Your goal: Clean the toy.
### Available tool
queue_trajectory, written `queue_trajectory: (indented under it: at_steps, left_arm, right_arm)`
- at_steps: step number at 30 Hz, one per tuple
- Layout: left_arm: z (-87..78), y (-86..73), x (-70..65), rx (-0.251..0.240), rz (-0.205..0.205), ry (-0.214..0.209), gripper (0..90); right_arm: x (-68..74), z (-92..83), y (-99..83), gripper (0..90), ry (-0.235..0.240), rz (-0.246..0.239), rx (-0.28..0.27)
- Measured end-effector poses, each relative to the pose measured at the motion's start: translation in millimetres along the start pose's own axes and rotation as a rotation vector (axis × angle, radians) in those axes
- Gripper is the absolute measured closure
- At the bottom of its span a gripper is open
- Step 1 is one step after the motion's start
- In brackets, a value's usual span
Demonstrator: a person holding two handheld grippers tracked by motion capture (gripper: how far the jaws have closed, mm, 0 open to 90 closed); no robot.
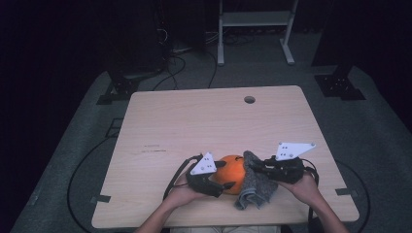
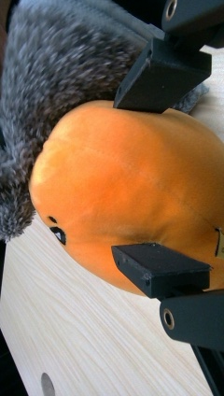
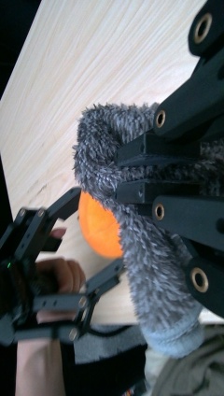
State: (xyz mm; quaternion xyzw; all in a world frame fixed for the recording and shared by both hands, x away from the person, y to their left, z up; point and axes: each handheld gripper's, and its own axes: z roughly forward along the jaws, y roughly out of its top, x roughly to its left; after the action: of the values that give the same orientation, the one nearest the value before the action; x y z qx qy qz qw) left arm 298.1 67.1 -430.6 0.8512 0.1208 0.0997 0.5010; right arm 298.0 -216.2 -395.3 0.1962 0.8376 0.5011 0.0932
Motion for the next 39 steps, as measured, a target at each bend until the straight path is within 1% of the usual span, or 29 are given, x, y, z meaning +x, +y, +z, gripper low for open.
queue_trajectory:
  at_steps: [1,2,3,4,6,7,8,10,11,14,15,17,18,19,23,25,29,30,31,32,33,34,35,37,39]
  left_arm:
    - [0.1,0.1,-1.4,0.001,0.009,-0.008,30.4]
    - [0.2,0.1,-3.7,0.004,0.035,-0.02,34.1]
    - [0.6,0.3,-5.5,0.009,0.049,-0.026,37.3]
    - [1.1,0.9,-8.6,0.029,0.085,-0.033,39.3]
    - [0.9,1.6,-11.6,0.055,0.126,-0.023,41.3]
    - [0.2,0.9,-10.9,0.049,0.118,-0.019,41.5]
    - [-1.2,-0.5,-8.9,0.045,0.106,-0.021,41.7]
    - [-3.7,-3.4,-4.2,0.029,0.072,-0.023,42.7]
    - [-4.3,-3.9,-2.9,0.028,0.064,-0.025,43.2]
    - [-4.4,-5.0,1.2,0.016,0.032,-0.032,43.9]
    - [-4.6,-5.4,2.6,0.012,0.022,-0.037,44.2]
    - [-6.0,-6.5,6.0,0.009,-0.001,-0.04,44.3]
    - [-6.6,-7.3,7.3,0.005,-0.016,-0.04,44.3]
    - [-7.2,-7.7,8.8,0.007,-0.015,-0.043,44.4]
    - [-8.4,-9.0,12.8,0.001,-0.052,-0.044,44.5]
    - [-8.7,-9.2,14.2,-0.002,-0.061,-0.043,44.7]
    - [-9.6,-10.6,20.2,-0.013,-0.1,-0.046,45.0]
    - [-10.1,-11.2,21.3,-0.015,-0.108,-0.046,45.2]
    - [-11.1,-11.8,22.4,-0.013,-0.112,-0.045,45.2]
    - [-12.7,-13.2,24.5,-0.017,-0.122,-0.046,45.2]
    - [-14.1,-14.6,26.6,-0.023,-0.141,-0.05,45.2]
    - [-15.6,-16.8,29.8,-0.03,-0.16,-0.06,45.2]
    - [-16.5,-18.0,31.8,-0.032,-0.167,-0.066,45.2]
    - [-17.8,-19.1,34.5,-0.036,-0.182,-0.066,45.0]
    - [-17.6,-18.9,34.6,-0.038,-0.185,-0.062,45.0]
  right_arm:
    - [3.0,-0.2,1.6,82.3,0.013,-0.004,0.0]
    - [4.7,0.3,3.5,82.3,0.025,-0.013,-0.002]
    - [7.8,2.4,8.0,82.3,0.048,-0.025,-0.002]
    - [9.8,4.6,11.1,82.3,0.055,-0.036,0.004]
    - [11.4,13.3,18.9,82.2,0.066,-0.064,0.026]
    - [9.6,18.2,22.6,82.3,0.069,-0.063,0.032]
    - [7.3,20.9,24.5,82.3,0.073,-0.055,0.026]
    - [1.0,23.9,25.9,82.3,0.071,-0.043,0.021]
    - [-4.0,24.3,24.6,82.3,0.065,-0.026,0.017]
    - [-13.9,22.4,17.7,82.3,0.058,0.005,0.006]
    - [-15.8,20.5,15.0,82.3,0.051,0.017,0.006]
    - [-18.0,15.5,9.3,82.3,0.018,0.026,0.008]
    - [-19.1,14.3,6.6,82.3,0.017,0.039,0.005]
    - [-20.3,12.8,3.0,82.4,0.016,0.05,0.003]
    - [-21.0,7.7,-9.0,82.4,0.005,0.073,0.006]
    - [-19.2,4.8,-11.0,82.4,0.013,0.08,0.002]
    - [-9.1,3.3,-3.5,82.4,0.063,0.058,-0.042]
    - [-6.3,5.8,-0.1,82.4,0.061,0.038,-0.045]
    - [-5.9,7.9,1.4,82.4,0.056,0.03,-0.04]
    - [-7.4,9.1,1.5,82.4,0.057,0.034,-0.04]
    - [-11.5,10.3,-0.2,82.4,0.055,0.057,-0.046]
    - [-15.4,10.8,-2.8,82.4,0.045,0.067,-0.041]
    - [-20.1,11.9,-7.6,82.4,0.033,0.085,-0.029]
    - [-24.4,13.7,-15.6,82.4,0.026,0.115,-0.01]
    - [-23.5,14.6,-22.0,82.4,0.026,0.126,0.005]
